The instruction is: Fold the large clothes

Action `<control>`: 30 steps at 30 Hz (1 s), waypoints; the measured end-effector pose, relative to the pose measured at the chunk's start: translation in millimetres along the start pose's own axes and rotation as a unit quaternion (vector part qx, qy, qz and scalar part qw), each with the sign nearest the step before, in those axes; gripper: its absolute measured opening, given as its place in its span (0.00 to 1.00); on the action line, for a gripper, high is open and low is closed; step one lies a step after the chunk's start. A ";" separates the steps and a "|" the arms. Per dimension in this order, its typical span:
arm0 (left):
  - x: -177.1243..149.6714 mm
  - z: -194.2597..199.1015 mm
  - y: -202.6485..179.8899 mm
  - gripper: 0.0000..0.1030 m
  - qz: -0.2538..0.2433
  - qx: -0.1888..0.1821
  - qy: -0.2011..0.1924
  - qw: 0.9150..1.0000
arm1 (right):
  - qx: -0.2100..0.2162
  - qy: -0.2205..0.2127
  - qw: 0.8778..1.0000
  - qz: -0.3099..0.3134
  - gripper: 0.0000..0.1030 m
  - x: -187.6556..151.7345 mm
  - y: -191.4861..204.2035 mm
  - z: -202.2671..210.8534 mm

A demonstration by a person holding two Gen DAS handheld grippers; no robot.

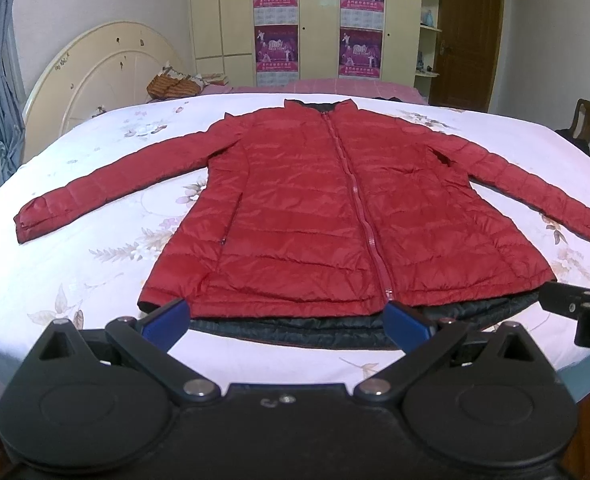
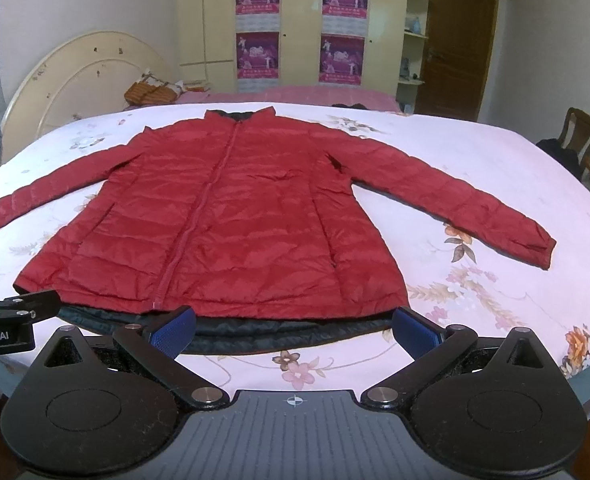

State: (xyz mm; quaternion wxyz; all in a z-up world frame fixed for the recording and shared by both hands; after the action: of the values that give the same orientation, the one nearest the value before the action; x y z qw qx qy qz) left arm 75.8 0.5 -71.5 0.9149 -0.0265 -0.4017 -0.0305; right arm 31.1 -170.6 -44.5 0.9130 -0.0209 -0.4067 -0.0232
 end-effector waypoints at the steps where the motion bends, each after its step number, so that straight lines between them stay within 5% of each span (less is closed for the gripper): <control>1: -0.2 -0.1 -0.2 1.00 0.000 0.000 0.000 1.000 | -0.001 0.000 1.000 0.000 1.00 -0.2 0.0 0.5; 30: 0.1 -0.1 -8.3 1.00 -0.006 -0.003 -0.003 1.000 | -0.007 -0.001 1.000 -0.005 1.00 -0.4 -8.9 2.7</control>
State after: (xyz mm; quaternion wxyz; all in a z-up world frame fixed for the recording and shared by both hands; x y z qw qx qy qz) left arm 75.4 -7.8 -71.3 0.9132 -0.0269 -0.4050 -0.0370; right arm 28.3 -179.3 -42.8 0.9121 -0.0251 -0.4079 -0.0310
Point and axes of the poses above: each gripper's, at about its wrist camera, not at the fingertips, and z roughly against the way its jaws point, y to its left, x to its top, the point moved 10 cm from there along -z, roughly the way its jaws point, and after that the axes turned 5 degrees about -x, right-handed, at the moved point
